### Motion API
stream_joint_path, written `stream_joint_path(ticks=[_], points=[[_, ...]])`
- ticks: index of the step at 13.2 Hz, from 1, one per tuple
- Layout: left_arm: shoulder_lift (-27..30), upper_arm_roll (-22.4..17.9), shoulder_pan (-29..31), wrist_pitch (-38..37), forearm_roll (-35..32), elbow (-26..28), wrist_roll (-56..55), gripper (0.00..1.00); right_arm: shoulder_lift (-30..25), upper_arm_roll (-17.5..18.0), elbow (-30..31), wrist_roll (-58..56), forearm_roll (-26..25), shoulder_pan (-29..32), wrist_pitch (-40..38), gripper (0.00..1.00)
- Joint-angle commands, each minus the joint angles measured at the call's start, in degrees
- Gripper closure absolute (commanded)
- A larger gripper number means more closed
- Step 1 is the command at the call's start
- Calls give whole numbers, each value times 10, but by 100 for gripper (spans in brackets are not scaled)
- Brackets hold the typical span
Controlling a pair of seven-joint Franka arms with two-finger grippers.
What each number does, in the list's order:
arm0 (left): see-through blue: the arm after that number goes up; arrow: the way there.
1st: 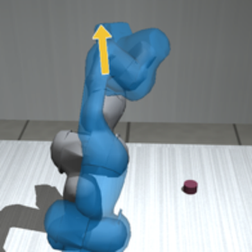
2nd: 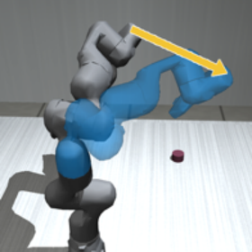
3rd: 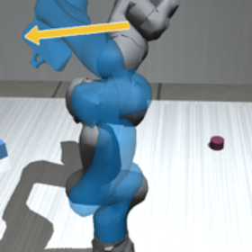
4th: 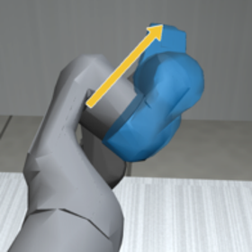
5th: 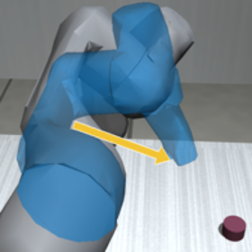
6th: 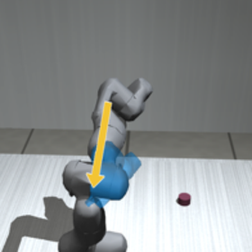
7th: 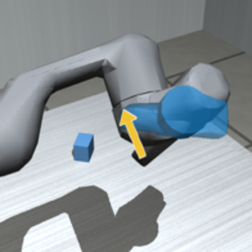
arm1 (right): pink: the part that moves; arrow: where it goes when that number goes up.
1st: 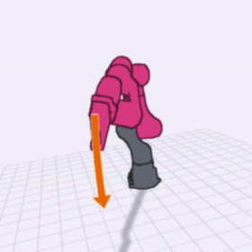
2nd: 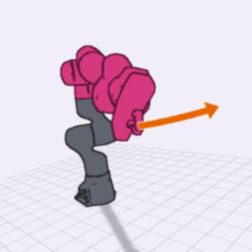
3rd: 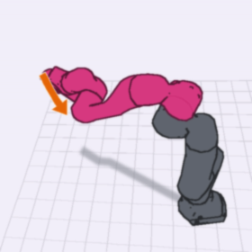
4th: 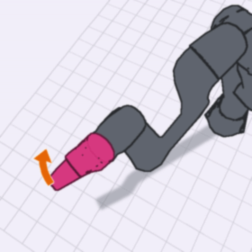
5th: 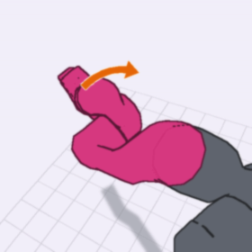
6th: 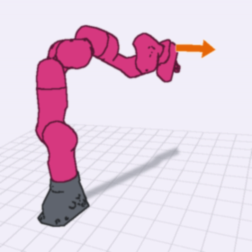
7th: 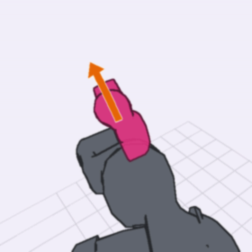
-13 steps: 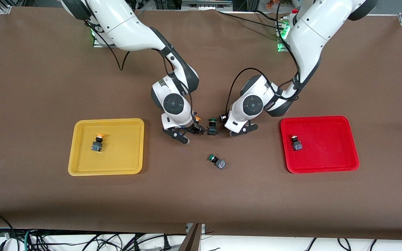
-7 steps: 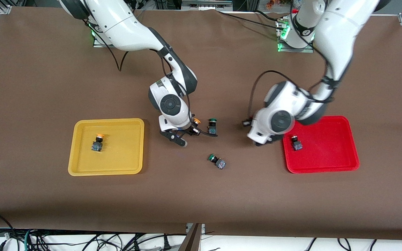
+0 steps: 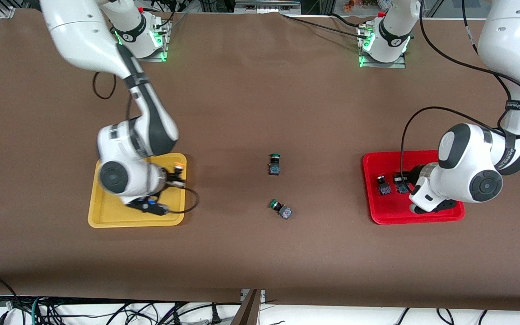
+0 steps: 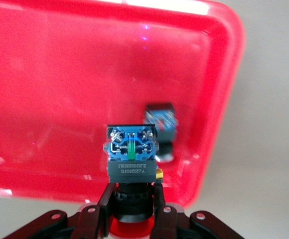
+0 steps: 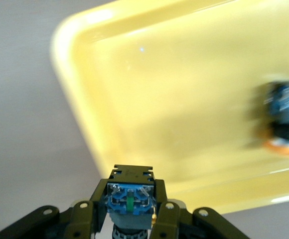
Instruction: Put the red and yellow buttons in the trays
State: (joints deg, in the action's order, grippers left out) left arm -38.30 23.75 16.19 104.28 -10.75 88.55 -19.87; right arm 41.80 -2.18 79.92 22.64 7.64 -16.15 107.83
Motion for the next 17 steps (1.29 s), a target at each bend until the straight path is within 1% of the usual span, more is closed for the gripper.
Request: stream_joint_path(ticks=[1,2,3,4,5,6,8,10,11,12,13,14,15,16,17], points=[[-20,3,0,19,-42,0,10,92,5,-12,34,-73,-23,7,9,100],[-26,3,2,21,-43,1,10,91,10,-13,37,-74,-25,9,16,100],[-27,3,2,21,-42,5,10,83,16,-13,40,-75,-25,10,29,100],[-28,3,2,21,-44,11,12,5,21,-13,43,-74,-23,11,42,84],[-25,3,-1,16,-42,8,11,0,20,-13,41,-74,-22,16,45,27],[-16,6,4,14,-42,3,12,0,15,-13,35,-77,-21,21,41,0],[32,9,6,0,-32,-1,17,0,-14,-13,22,-83,-24,30,22,0],[92,16,-2,-3,-31,-4,14,0,-59,-15,9,-115,-25,46,-41,0],[124,30,2,-11,-22,-14,13,0,-83,-15,5,-144,-23,56,-73,0],[145,32,3,-30,-1,-41,12,0,-109,-15,4,-162,-24,66,-101,0],[149,33,2,-54,25,-84,10,0,-136,-16,4,-164,-24,70,-124,0],[148,31,8,-93,81,-139,11,0,-165,-26,4,-167,-24,71,-151,0],[140,27,27,-132,143,-185,10,0,-188,-33,4,-166,-23,71,-182,0],[139,28,38,-147,160,-218,10,0,-214,-33,5,-163,-24,75,-211,0],[144,28,39,-164,154,-224,11,0,-245,-29,8,-160,-32,80,-225,0]])
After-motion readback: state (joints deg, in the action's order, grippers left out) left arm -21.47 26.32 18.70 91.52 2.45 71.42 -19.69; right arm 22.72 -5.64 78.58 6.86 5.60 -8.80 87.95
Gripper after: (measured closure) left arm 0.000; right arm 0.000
